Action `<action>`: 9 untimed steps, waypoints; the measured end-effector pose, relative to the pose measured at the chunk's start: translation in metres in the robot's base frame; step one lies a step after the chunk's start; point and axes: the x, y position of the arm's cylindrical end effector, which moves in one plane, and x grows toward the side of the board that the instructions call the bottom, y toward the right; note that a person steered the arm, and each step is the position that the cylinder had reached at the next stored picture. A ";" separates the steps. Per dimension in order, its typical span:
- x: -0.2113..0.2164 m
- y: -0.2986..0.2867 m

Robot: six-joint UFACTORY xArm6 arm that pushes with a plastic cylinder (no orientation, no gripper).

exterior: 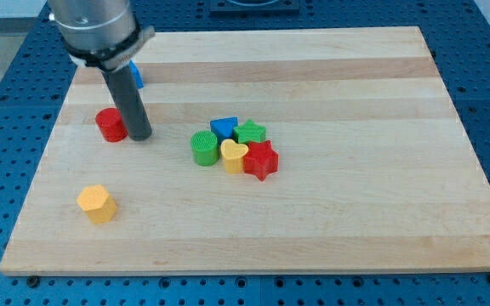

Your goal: Move the red circle towards the bottom center

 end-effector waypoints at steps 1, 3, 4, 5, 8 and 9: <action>-0.046 -0.020; -0.037 -0.098; -0.033 -0.075; -0.025 -0.064; 0.013 -0.002; 0.034 0.012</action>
